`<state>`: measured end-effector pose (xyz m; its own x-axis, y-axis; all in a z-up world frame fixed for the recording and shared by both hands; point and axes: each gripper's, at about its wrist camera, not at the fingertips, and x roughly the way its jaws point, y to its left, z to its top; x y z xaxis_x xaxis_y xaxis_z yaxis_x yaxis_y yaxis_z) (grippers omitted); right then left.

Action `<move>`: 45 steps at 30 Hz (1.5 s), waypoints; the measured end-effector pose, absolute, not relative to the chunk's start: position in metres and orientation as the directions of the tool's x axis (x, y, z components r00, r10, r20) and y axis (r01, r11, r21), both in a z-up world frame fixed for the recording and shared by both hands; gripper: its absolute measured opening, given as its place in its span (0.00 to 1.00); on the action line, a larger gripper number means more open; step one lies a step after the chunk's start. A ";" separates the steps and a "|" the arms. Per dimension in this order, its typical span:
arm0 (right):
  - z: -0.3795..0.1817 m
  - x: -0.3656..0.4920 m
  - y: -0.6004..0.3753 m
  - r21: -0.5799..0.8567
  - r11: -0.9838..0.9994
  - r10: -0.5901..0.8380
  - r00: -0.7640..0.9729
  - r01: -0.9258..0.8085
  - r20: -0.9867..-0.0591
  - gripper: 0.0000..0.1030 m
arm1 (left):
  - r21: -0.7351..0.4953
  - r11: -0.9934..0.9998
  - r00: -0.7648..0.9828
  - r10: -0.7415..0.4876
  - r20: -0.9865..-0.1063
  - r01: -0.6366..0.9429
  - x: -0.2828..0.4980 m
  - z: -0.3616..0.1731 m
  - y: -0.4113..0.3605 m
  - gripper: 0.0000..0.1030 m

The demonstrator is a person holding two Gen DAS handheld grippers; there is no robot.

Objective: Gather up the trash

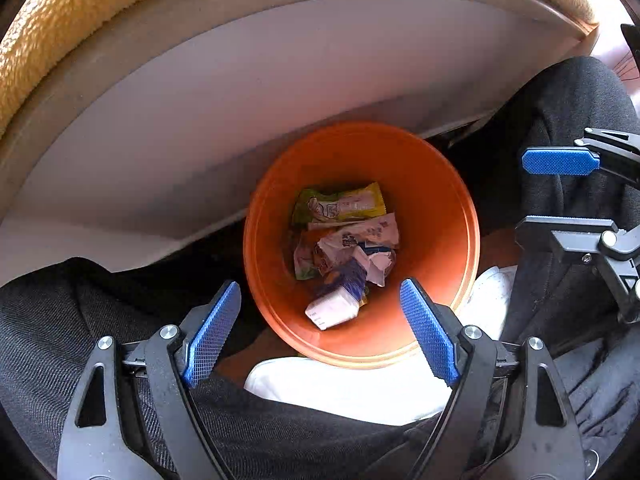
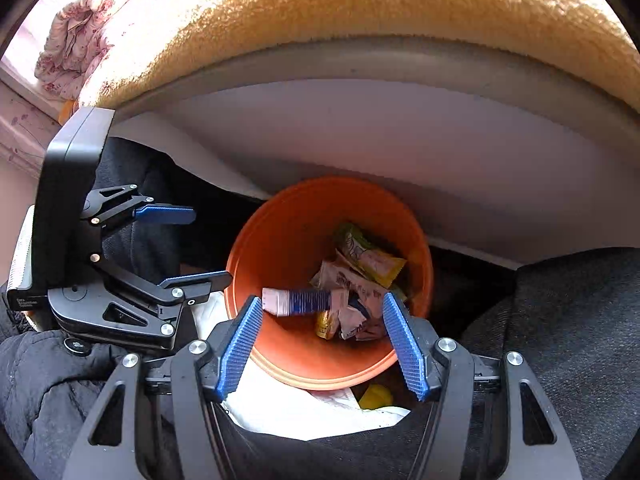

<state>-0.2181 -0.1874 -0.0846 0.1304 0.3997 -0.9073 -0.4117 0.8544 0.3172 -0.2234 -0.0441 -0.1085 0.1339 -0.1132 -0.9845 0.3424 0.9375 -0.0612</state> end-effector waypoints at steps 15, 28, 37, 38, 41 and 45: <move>0.040 -0.195 -0.202 0.171 0.829 0.439 0.429 -0.533 -0.789 0.61 | -0.018 0.951 0.530 -0.187 -0.827 0.309 -0.214 0.025 -0.023 0.81; 0.102 -0.019 -0.217 0.098 0.920 0.351 0.685 -0.380 -0.638 0.72 | 0.020 0.991 0.734 -0.082 -0.675 0.129 -0.068 0.092 -0.024 0.88; 0.094 0.095 -0.219 0.103 0.953 0.288 0.737 -0.286 -0.611 0.81 | -0.023 0.998 0.715 -0.054 -0.697 0.053 0.018 0.067 -0.019 0.88; 0.092 0.106 -0.219 0.104 0.954 0.285 0.738 -0.283 -0.612 0.83 | -0.031 0.999 0.711 -0.053 -0.702 0.043 0.022 0.062 -0.018 0.88; 0.083 0.141 -0.219 0.091 0.954 0.279 0.735 -0.286 -0.618 0.87 | -0.064 0.998 0.692 -0.065 -0.719 0.027 0.032 0.049 -0.013 0.88; 0.071 0.179 -0.219 0.081 0.943 0.301 0.720 -0.324 -0.625 0.92 | -0.107 0.994 0.695 -0.094 -0.712 0.025 0.035 0.045 -0.006 0.88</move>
<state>0.1789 -0.2190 0.0708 0.7202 0.3010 -0.6251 -0.3236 0.9427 0.0811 0.0348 -0.0062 0.0449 0.6954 -0.0943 -0.7124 0.0248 0.9939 -0.1074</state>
